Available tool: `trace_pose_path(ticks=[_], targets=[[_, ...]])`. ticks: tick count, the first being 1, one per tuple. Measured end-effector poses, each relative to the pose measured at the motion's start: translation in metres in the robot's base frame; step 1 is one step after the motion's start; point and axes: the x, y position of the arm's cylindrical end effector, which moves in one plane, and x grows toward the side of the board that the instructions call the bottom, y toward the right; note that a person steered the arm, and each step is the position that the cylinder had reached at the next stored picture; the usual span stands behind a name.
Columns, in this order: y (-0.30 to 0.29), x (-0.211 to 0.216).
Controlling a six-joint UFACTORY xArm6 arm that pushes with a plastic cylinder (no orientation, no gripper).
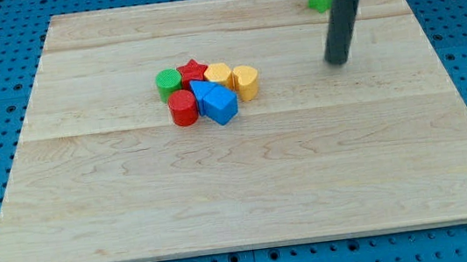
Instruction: Push the green star slightly down and left
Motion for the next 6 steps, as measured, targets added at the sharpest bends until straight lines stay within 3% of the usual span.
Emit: trace_pose_path(ticks=[1, 2, 3, 4, 6], targets=[[0.056, -0.089], [0.077, -0.117], [0.004, -0.119], [-0.044, -0.057], [-0.042, 0.01]])
